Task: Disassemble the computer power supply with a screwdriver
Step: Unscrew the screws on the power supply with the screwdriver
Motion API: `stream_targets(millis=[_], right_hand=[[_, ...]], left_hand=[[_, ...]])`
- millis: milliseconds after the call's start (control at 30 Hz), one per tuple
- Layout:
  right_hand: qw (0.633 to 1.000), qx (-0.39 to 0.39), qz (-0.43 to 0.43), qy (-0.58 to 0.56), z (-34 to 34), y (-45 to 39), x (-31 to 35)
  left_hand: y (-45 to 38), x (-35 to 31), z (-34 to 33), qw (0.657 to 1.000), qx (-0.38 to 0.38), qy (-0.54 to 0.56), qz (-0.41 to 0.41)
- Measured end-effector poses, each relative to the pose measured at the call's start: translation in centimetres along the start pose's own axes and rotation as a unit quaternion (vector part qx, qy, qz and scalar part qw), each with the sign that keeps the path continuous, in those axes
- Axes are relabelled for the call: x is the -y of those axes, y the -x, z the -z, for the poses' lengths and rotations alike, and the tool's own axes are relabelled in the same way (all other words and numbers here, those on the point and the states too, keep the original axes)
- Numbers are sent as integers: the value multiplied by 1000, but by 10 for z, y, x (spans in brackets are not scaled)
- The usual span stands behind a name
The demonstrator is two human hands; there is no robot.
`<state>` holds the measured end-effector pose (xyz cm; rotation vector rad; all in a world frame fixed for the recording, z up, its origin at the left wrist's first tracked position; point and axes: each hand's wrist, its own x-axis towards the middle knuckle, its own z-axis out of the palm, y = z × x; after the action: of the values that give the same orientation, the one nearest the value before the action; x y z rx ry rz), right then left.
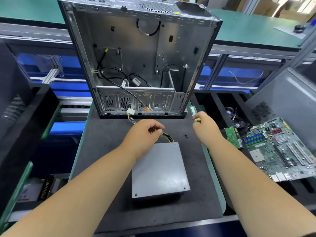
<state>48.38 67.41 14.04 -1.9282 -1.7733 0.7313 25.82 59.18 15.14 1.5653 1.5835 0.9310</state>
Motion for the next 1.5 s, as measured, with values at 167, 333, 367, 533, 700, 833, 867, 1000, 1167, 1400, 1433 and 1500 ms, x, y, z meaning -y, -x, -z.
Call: stream_targets(millis=[167, 333, 367, 533, 700, 833, 867, 1000, 1167, 1400, 1433, 1500], right_hand=[[987, 0, 112, -119, 17, 40, 28], [951, -8, 236, -200, 35, 89, 48], [942, -15, 256, -216, 39, 99, 51], [906, 11, 298, -301, 44, 140, 61], [890, 93, 288, -343, 28, 168, 70], [882, 136, 281, -352, 12, 185, 78], [882, 141, 282, -351, 9, 188, 80], [889, 150, 281, -329, -2, 196, 89], [898, 159, 264, -315, -13, 205, 96], [914, 144, 265, -272, -16, 209, 102], [915, 142, 266, -269, -17, 209, 102], [916, 137, 266, -266, -17, 208, 101]], left_hand=[[29, -5, -11, 999, -34, 2, 8], [74, -6, -17, 997, -72, -12, 34], [83, -5, -17, 996, -76, -21, 40], [124, 1, -18, 991, -118, -23, 60], [155, 12, -14, 985, -110, -98, 89], [167, 21, -6, 976, -96, -174, 94], [169, 24, -4, 974, -95, -185, 90], [169, 34, 0, 976, -90, -189, 66], [168, 43, 8, 982, -68, -175, 33], [166, 48, 13, 986, -53, -160, 1], [165, 48, 13, 986, -49, -159, -5], [164, 47, 15, 987, -37, -155, -16]])
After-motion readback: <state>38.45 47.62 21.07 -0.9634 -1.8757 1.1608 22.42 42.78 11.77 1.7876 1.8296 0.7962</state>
